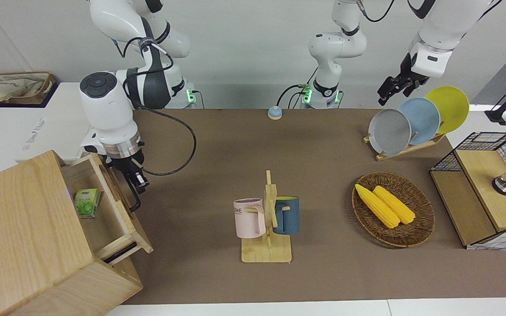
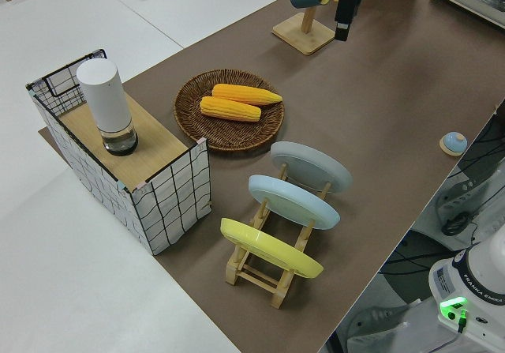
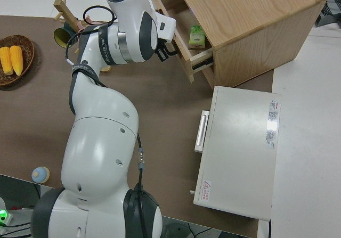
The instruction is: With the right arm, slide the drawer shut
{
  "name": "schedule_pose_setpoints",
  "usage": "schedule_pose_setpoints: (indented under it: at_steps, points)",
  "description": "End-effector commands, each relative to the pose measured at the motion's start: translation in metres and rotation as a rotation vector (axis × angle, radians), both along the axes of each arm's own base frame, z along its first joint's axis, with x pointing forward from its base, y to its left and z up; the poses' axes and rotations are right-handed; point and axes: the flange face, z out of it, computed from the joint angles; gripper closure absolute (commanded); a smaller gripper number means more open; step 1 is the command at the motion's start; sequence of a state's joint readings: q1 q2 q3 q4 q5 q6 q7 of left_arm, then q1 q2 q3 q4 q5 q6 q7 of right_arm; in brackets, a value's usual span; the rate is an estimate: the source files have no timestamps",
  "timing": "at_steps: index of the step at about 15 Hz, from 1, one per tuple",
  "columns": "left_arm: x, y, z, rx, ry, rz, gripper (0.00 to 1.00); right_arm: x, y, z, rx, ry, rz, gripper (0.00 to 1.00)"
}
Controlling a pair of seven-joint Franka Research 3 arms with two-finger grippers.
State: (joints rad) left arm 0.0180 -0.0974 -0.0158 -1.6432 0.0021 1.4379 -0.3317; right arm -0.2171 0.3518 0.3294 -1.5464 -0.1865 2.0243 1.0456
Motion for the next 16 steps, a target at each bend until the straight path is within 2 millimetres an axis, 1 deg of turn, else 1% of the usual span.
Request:
schedule_pose_setpoints:
  at_steps: [1,2,6,11,12,14,16]
  points:
    - [-0.003,0.0,0.004,-0.005,-0.007,-0.009,0.01,0.016,-0.029,0.005,-0.011,-0.025,0.028,1.0]
    - [-0.003,0.0,0.004,-0.005,-0.007,-0.009,0.01,0.017,-0.031,0.005,-0.01,-0.025,0.04,1.0]
    - [-0.003,0.0,0.004,-0.005,-0.007,-0.01,0.01,0.019,-0.053,0.005,-0.025,-0.025,0.077,1.0]
    - [-0.003,0.0,0.004,-0.005,-0.007,-0.009,0.01,0.025,-0.08,0.009,-0.031,-0.049,0.094,1.0]
    - [-0.003,0.0,0.004,-0.005,-0.007,-0.009,0.01,0.025,-0.082,0.008,-0.043,-0.046,0.116,1.0]
    - [-0.003,0.0,0.004,-0.005,-0.007,-0.009,0.01,0.028,-0.096,0.01,-0.069,-0.052,0.119,1.0]
    - [-0.003,0.0,0.004,-0.005,-0.007,-0.009,0.01,0.031,-0.101,0.013,-0.082,-0.06,0.123,1.0]
